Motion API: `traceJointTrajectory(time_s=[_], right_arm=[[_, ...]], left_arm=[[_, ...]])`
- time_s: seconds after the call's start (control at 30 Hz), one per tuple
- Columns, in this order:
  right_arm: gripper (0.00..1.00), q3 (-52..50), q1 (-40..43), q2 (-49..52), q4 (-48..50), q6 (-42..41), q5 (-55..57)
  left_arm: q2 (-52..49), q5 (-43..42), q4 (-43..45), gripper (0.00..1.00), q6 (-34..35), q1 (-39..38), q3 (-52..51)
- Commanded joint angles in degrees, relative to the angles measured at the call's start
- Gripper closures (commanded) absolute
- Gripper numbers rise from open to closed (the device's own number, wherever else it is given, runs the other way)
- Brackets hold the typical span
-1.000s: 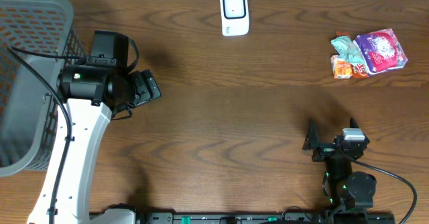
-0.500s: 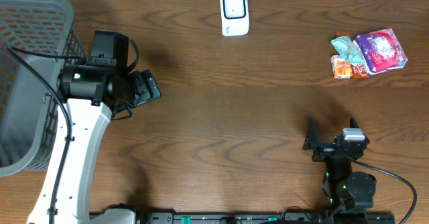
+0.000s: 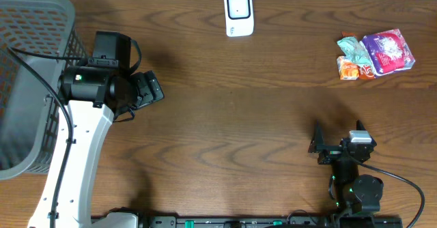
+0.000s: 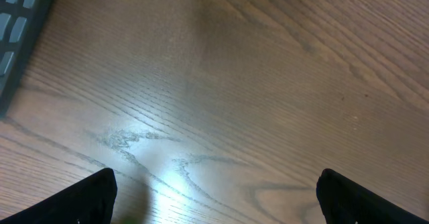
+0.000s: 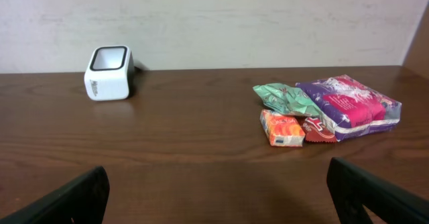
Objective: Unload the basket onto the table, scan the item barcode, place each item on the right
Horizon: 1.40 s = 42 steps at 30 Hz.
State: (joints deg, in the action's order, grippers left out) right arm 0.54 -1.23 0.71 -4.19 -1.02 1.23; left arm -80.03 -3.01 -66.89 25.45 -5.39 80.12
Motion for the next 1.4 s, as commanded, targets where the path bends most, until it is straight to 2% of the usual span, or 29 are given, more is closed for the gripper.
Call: traceJointTrajectory(time_s=[0.0,0.67,0.73,1.1,1.27,1.37], right_arm=[[0.01,-0.22,0.66,-0.39,-0.09,-0.61,-0.31],[0.01,-0.22,0.66,-0.39,-0.09,-0.61,-0.31],[0.01,-0.22,0.66,-0.39,-0.09,-0.61,-0.31],[0.01,-0.22,0.66,-0.39,-0.09,-0.61,-0.31],[0.01,-0.22,0.66,-0.37,-0.09,-0.61,-0.31],[0.01,-0.22,0.66,-0.39,-0.09,-0.61,-0.31]], left_arm=[[0.31,0.7,-0.13,0.05,-0.33,0.2,0.09],[0.09,0.7,-0.13,0.05,-0.33,0.2,0.09],[0.15,0.76,-0.13,0.02,-0.35,0.22,0.09],[2.32,5.05,-0.55,0.02,-0.52,0.17,-0.09],[5.97,5.01,-0.07,0.02,-10.51,-0.48,-2.73],[9.38,5.01,1.51,0.02,-13.97,-0.48,-6.32]])
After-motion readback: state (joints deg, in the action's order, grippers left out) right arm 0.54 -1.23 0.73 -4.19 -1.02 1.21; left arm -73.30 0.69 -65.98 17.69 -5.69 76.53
